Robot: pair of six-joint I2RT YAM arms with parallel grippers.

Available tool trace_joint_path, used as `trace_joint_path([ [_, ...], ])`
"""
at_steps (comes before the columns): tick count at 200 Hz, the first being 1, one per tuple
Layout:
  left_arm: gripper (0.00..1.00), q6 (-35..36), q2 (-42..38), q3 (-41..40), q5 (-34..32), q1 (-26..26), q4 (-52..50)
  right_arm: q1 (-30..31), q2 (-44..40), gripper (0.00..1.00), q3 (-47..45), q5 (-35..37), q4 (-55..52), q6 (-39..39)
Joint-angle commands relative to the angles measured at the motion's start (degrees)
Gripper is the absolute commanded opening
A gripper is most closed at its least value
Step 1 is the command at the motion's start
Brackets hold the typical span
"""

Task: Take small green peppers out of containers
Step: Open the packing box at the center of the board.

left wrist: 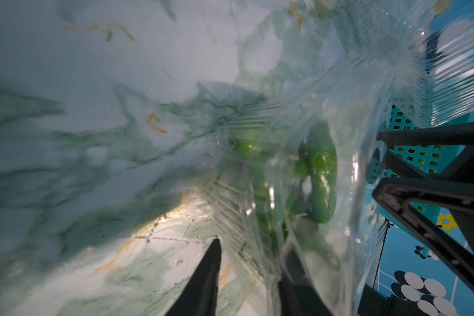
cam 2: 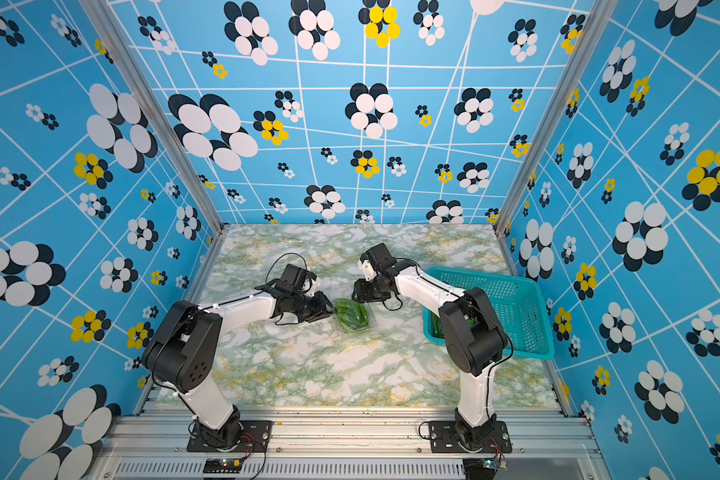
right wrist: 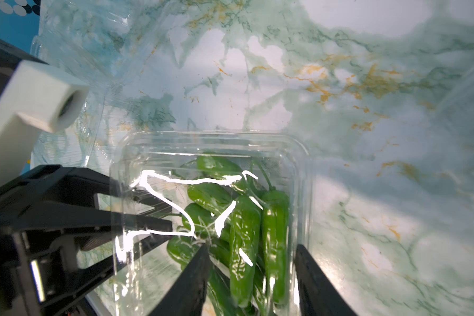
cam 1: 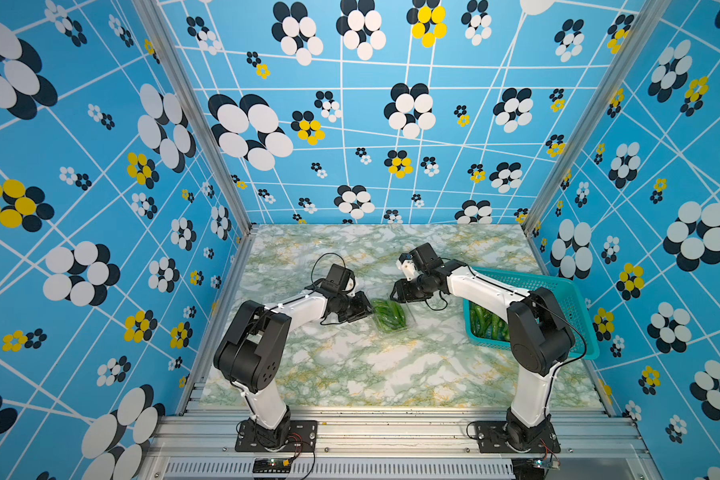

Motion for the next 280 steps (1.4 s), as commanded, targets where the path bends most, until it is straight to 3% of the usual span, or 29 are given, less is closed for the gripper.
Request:
trace_joint_path([
  [1,0.26,1.8,0.3,1.7,-1.4,-0.2,-1.7,1.3,-0.8,0.62,0.6,2.0,-2.6,-2.4],
  [36,0.17,1.8,0.5,2.1,-2.0,-0.2,-3.0,3.9,-9.9,0.73,-3.5,12.7,1.4,-6.2],
  [67,0.12,1.6,1.0,2.5,-2.3,-0.4,-3.5,7.3,-15.9,0.74,-5.5,21.1,2.5,-8.8],
  [140,0.12,2.1,-1.7,1.7,-7.8,-0.9,-4.2,15.9,-6.5,0.61,-0.2,24.9,-3.6,-7.0],
  [211,0.12,0.3,-2.2,0.7,-6.9,-0.7,-2.6,20.5,-3.4,0.65,2.1,24.4,-4.2,-3.5],
  [280,0.12,0.2,-2.5,0.5,-6.5,-0.6,-2.5,21.4,0.6,0.62,2.8,25.4,-3.3,-0.6],
])
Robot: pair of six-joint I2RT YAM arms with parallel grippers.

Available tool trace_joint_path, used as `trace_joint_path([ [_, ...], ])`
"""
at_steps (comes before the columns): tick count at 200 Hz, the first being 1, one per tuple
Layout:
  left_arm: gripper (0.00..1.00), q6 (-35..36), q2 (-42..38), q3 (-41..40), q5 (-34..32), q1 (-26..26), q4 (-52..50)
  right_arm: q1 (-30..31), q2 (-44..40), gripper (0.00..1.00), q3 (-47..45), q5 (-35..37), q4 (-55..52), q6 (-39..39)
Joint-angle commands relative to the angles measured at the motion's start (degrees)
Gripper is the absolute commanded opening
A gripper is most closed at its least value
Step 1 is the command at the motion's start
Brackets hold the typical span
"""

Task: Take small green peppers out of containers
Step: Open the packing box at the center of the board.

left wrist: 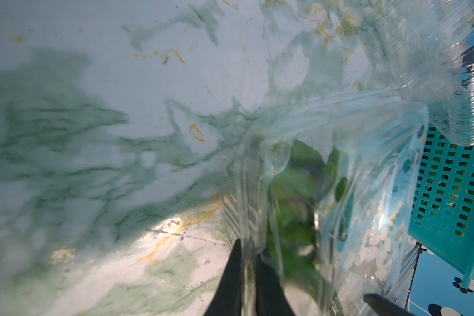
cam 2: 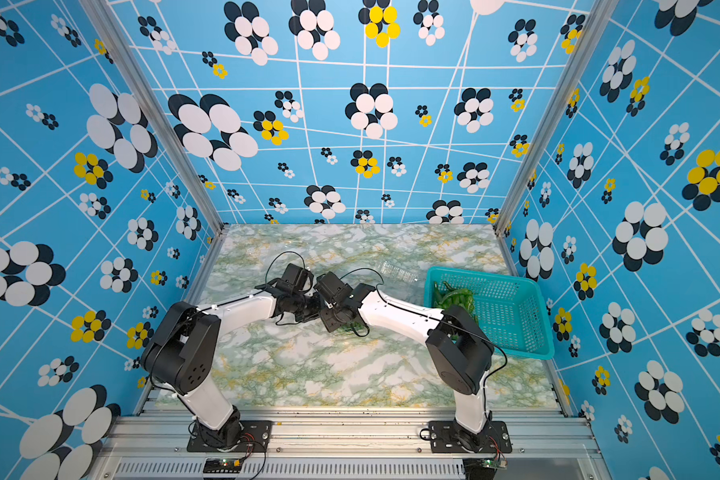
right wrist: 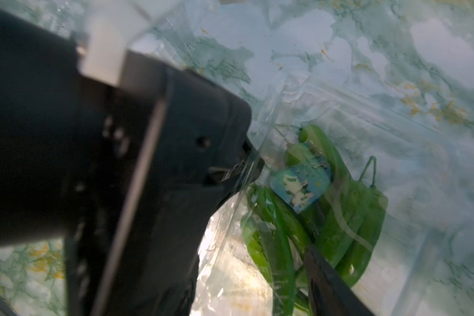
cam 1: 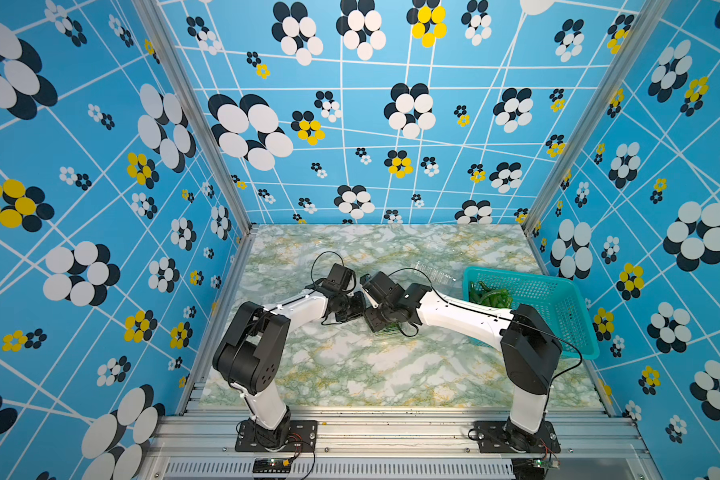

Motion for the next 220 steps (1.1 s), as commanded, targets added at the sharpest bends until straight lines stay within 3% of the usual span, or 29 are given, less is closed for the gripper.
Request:
trace_joint_path([
  [1,0.12,-0.6,-1.7,-0.3,0.2,0.1,0.3,0.4,1.2,0.61,0.6,1.3,-0.4,2.0],
  [124,0.12,-1.1,-2.0,-0.8,1.3,0.4,1.1,1.9,6.1,0.61,2.6,4.9,-0.9,8.1],
  [176,0.12,-1.0,-2.4,-0.9,1.7,1.0,1.1,2.5,8.6,0.42,4.0,10.4,-3.0,8.4],
  [193,0.11,-0.9,-2.3,-1.0,2.0,1.0,1.4,2.5,9.4,0.39,4.2,9.5,-2.8,8.3],
  [220,0.11,-1.1,-1.9,-1.1,2.5,1.0,1.8,2.5,10.1,0.23,4.7,8.9,-2.9,8.2],
])
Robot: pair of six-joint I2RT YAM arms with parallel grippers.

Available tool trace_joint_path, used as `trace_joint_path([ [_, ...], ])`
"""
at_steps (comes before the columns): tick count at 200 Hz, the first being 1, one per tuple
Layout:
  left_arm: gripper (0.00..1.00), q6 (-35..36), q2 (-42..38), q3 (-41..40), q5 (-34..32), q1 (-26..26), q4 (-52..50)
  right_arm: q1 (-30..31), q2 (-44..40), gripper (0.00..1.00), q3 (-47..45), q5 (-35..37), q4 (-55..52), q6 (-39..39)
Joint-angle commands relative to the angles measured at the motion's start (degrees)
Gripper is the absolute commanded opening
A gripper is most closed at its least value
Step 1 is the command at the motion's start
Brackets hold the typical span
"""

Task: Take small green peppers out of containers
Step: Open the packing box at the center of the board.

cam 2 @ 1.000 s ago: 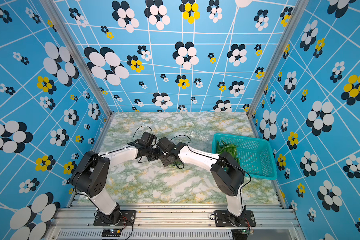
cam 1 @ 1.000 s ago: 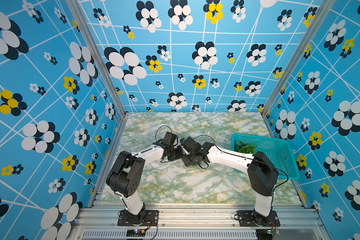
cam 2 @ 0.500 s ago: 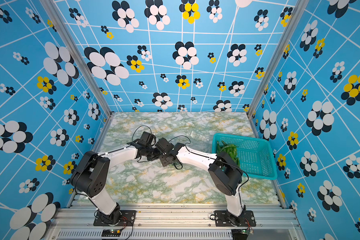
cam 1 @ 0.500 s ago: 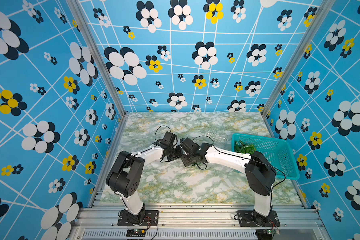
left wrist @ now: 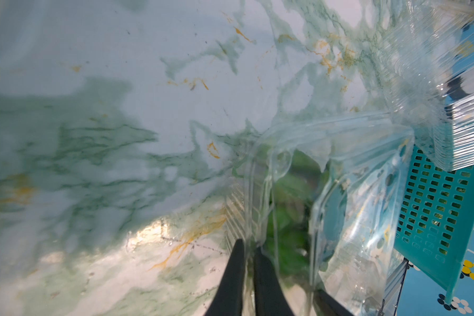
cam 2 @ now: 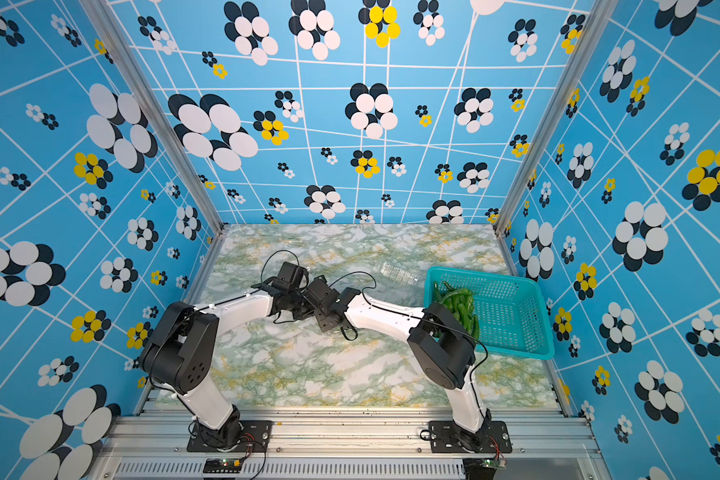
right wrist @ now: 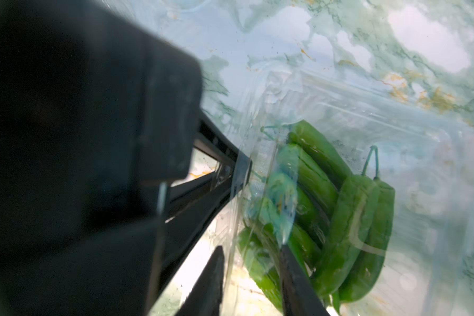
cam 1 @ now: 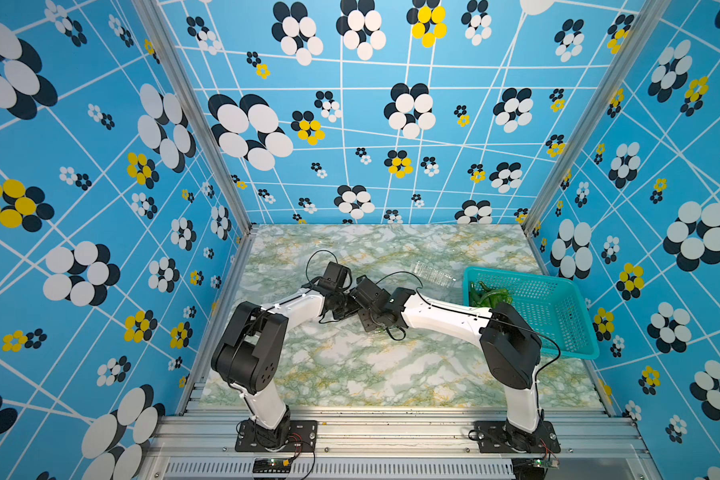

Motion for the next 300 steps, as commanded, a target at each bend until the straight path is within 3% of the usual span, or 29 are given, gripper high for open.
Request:
trace_joint_path([
  [1,0.11,1.4,-1.8,-1.0,2.5,-0.9,0.3,-0.2,4.2,0.23,0.0,0.4,-2.5,-0.1],
  [32,0.11,1.5,-2.1,-1.0,2.3,-0.9,0.3,-0.2,3.2,0.00,-0.2,0.4,-2.4,-0.6],
  [118,0.10,2.9,-1.8,-0.8,-0.2,-1.0,-1.3,-0.6,-8.8,0.00,-3.9,8.5,-0.3,-2.8],
  [187,0.10,3.6,-2.0,-0.7,-1.3,-0.2,-2.1,-6.1,-17.2,0.00,-10.7,11.4,3.7,-2.3],
  [277,0.11,4.4,-1.1,-0.4,-2.0,1.1,-1.8,-14.8,-18.4,0.00,-11.7,11.5,1.7,-2.4],
  [300,0.11,4.6,-0.3,-0.4,-1.4,1.2,-0.7,-16.9,-17.5,0.15,-11.1,14.0,-0.2,-2.1],
])
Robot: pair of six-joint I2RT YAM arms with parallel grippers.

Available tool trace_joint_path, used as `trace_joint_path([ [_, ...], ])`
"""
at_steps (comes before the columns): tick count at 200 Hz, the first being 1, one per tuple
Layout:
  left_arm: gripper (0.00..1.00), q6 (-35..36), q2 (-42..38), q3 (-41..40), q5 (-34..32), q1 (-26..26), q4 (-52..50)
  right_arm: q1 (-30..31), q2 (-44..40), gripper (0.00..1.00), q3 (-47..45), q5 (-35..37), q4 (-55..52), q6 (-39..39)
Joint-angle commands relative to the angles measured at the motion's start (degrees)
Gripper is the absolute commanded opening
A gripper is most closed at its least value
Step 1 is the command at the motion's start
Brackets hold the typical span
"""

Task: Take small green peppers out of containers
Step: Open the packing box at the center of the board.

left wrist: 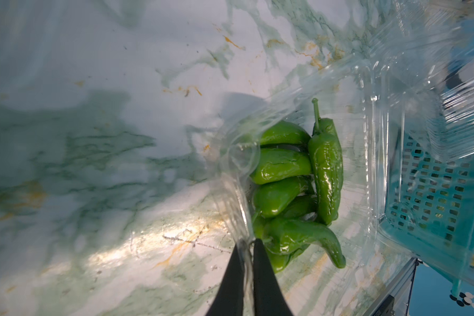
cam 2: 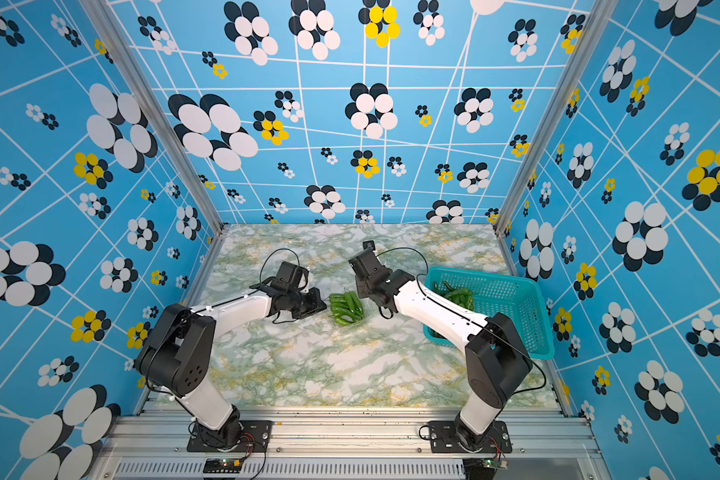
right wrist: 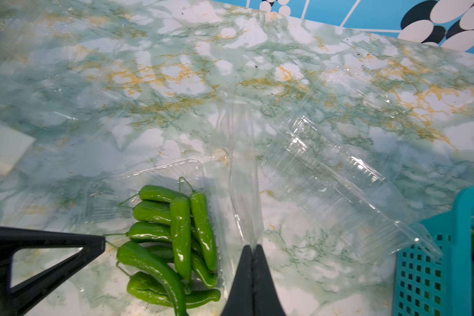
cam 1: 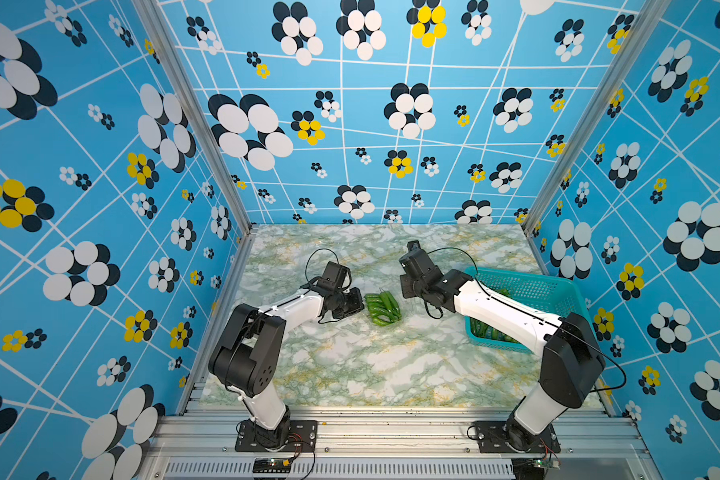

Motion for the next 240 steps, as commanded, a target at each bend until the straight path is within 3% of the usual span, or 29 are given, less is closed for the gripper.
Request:
trace_joint_path([
  [1,0.11,1.7,0.9,0.1,-0.7,0.7,-0.7,-2.1,0.9,0.16,-0.7,4.2,-4.8,0.4],
  [26,0.11,2.0,0.6,0.3,-1.0,0.9,-1.0,-3.9,0.1,0.48,-0.4,7.4,-6.3,0.4],
  [53,0.12,2.3,0.1,0.3,-0.7,0.9,-0.7,-4.7,-3.1,0.57,-1.8,7.4,-5.1,-1.3],
  [104,0.13,2.6,-0.4,0.4,-0.3,0.9,-0.7,-4.7,-13.5,0.58,-5.8,6.7,-1.8,-5.0],
  [137,0.13,2.4,-0.5,0.4,0.2,0.9,-0.6,-3.6,-16.8,0.56,-7.7,-6.7,0.1,-7.8],
  [160,0.13,2.4,-1.4,0.2,0.2,0.9,-0.5,0.3,-14.1,0.54,-5.4,-16.5,-2.5,-11.2],
  [181,0.14,2.6,-2.0,0.2,0.0,0.9,-0.7,5.6,-9.9,0.54,-1.8,-21.0,-5.6,-13.7],
  [229,0.18,2.9,-2.1,0.4,0.5,0.9,-1.1,9.3,0.6,0.50,3.5,-20.0,-5.3,-12.1],
  [240,0.23,2.9,-2.2,0.4,0.6,1.0,-1.0,9.3,2.5,0.50,3.5,-20.0,-4.7,-12.5],
])
